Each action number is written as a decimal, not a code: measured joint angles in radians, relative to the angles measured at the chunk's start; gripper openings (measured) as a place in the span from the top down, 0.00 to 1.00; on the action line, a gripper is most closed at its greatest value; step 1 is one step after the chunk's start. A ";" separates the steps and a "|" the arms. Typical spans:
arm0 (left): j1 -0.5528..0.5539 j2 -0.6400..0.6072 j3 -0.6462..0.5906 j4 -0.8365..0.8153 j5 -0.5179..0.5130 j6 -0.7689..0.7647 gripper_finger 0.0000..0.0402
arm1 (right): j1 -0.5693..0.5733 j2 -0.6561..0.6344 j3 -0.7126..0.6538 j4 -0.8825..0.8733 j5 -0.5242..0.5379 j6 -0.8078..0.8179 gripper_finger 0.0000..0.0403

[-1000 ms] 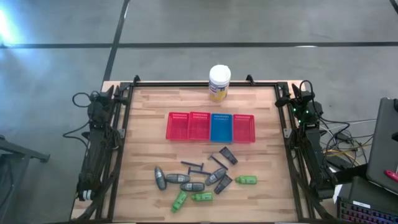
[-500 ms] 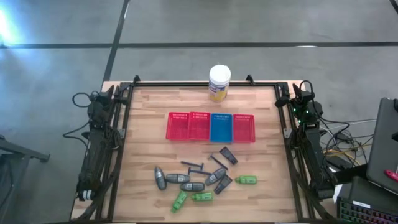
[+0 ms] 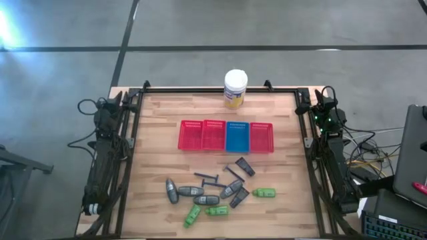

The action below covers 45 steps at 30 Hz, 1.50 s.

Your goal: Pick & Place Travel size toiletries

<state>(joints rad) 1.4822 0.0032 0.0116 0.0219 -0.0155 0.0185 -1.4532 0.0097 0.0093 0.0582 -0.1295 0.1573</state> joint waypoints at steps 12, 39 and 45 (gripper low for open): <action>0.000 0.000 0.000 0.000 0.000 0.000 0.72 | 0.000 0.000 0.000 0.000 0.000 0.000 0.12; 0.000 0.000 0.000 0.000 0.000 0.000 0.72 | 0.000 0.000 0.000 0.000 0.000 0.000 0.33; 0.000 0.000 0.000 0.000 0.000 0.000 0.72 | 0.000 0.000 0.000 0.000 0.000 0.000 0.37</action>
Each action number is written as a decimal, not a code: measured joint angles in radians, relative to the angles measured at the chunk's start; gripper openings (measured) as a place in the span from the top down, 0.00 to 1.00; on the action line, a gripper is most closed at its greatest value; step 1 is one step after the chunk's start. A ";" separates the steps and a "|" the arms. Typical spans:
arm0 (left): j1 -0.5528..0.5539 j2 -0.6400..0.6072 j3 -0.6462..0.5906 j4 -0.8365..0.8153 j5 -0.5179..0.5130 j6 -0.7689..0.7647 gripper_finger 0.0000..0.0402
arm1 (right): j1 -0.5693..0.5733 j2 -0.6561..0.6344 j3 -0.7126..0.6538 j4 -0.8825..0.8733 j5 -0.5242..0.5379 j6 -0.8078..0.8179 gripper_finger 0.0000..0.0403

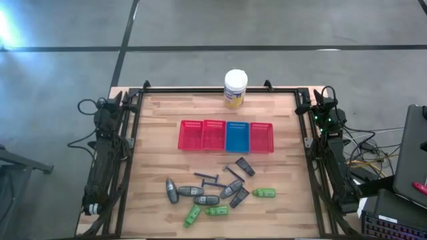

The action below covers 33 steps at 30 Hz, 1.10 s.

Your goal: Pick & Place Travel size toiletries

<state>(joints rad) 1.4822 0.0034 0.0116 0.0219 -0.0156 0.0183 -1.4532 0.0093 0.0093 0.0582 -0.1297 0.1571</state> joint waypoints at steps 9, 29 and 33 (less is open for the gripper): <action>0.000 0.000 0.000 0.000 0.000 0.000 0.72 | 0.000 0.000 0.000 0.000 0.000 0.000 0.43; 0.000 0.000 0.000 0.000 0.000 0.000 0.73 | 0.000 0.000 0.000 0.000 0.000 0.000 0.37; 0.000 0.000 0.000 0.000 0.000 0.000 0.72 | 0.000 0.000 0.000 0.000 0.000 0.000 0.34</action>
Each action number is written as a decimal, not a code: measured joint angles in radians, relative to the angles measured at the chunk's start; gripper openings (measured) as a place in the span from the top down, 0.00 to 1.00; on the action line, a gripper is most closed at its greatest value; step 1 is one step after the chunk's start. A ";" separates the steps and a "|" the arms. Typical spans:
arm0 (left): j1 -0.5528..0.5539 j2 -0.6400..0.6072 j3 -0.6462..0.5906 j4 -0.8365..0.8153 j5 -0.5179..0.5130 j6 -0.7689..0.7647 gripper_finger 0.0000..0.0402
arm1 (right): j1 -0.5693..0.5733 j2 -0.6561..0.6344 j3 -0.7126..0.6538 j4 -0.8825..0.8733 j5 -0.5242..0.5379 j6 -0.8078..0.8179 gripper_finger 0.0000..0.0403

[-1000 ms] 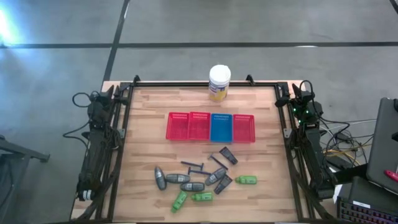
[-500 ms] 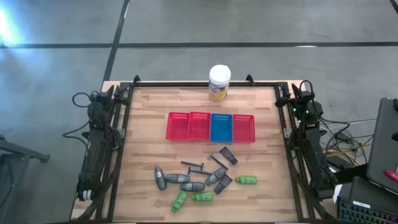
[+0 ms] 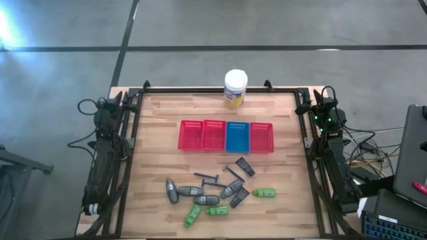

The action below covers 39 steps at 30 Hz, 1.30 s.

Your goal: Pick & Place Travel size toiletries

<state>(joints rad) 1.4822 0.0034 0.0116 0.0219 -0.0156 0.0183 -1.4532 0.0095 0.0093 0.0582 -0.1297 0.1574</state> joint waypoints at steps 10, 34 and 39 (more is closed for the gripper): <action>0.000 0.000 0.000 0.000 0.000 0.000 0.73 | 0.000 0.000 0.000 0.000 0.000 0.000 0.27; 0.000 0.000 0.000 0.000 0.000 0.000 0.72 | 0.000 0.000 0.000 0.000 0.000 0.000 0.11; 0.000 0.000 0.000 0.000 0.000 0.000 0.72 | 0.000 0.000 0.000 0.000 0.000 0.000 0.13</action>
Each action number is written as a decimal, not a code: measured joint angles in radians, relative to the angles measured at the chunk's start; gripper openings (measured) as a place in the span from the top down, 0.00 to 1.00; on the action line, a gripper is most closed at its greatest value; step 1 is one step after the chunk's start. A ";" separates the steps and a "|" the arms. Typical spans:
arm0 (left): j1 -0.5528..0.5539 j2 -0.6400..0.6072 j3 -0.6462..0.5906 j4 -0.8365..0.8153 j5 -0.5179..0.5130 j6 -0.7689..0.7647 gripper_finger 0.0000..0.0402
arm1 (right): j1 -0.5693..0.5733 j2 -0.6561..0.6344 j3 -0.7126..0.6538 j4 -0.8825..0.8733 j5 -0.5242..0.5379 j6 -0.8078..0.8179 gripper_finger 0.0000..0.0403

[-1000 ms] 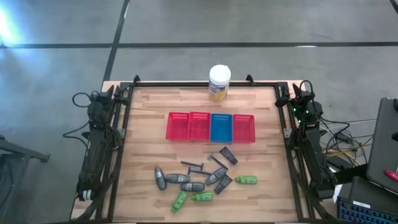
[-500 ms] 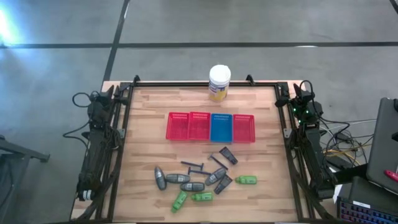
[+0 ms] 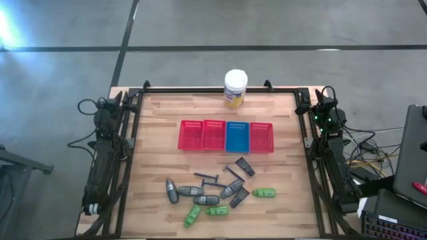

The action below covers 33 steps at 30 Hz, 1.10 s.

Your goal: Pick & Place Travel size toiletries

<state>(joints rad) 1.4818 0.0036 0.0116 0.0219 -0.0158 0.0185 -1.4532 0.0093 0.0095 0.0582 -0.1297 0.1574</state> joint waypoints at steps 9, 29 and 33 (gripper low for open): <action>0.000 0.000 0.000 0.000 0.000 0.000 0.72 | 0.000 0.000 0.000 0.000 0.000 0.000 0.21; 0.000 0.000 0.000 0.000 0.000 0.000 0.73 | 0.000 0.000 0.000 0.000 0.000 0.000 0.35; 0.000 0.000 0.000 0.000 0.000 0.000 0.72 | 0.000 0.000 0.000 0.000 0.000 0.000 0.38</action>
<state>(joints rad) 1.4822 0.0036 0.0116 0.0219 -0.0154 0.0181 -1.4532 0.0095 0.0093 0.0582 -0.1299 0.1572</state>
